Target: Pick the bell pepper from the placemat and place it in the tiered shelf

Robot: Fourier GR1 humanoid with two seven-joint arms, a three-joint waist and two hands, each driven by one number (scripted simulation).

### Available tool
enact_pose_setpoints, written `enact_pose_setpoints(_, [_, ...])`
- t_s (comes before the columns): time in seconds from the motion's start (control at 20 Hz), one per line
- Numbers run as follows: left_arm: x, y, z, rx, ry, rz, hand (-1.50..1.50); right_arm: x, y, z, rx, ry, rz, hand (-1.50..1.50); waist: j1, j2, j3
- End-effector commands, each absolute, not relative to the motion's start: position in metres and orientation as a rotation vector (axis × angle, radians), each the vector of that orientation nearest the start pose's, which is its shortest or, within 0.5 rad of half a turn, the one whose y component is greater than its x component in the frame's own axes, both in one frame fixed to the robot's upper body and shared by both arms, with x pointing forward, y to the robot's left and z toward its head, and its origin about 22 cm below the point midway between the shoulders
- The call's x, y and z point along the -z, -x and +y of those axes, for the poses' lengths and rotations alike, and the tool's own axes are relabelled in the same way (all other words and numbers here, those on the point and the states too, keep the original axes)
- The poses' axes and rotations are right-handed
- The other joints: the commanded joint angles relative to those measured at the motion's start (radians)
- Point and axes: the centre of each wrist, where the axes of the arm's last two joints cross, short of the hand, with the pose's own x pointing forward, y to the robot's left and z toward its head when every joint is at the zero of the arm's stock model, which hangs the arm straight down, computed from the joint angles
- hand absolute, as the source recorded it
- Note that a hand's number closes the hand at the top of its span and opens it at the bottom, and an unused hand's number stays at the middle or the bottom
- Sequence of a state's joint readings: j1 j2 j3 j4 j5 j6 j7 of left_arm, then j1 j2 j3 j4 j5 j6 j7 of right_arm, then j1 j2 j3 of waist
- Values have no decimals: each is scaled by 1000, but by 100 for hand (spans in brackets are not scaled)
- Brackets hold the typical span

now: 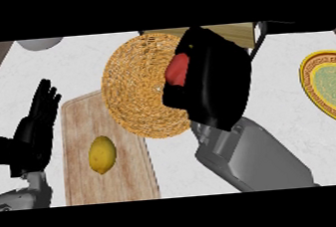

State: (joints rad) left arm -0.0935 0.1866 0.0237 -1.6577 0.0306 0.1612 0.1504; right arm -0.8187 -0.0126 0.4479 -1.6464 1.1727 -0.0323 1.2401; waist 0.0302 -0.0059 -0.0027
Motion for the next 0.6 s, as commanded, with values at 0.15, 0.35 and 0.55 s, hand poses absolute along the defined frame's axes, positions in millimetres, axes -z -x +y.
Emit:
enact_pose_setpoints(0.15, [-59,-263,274,-12,-237,-1617,0,-224,-310,-35,-153,1182,-1307,150,-7,6,2])
enact_pose_setpoints(0.35, [-56,-261,266,-16,-239,-1603,0,-214,-324,-36,-144,1192,-1322,150,-10,7,2])
enact_pose_setpoints(0.55, [-64,-270,259,-23,-256,-1610,0,-198,-352,-52,-111,1199,-1362,150,-14,12,3])
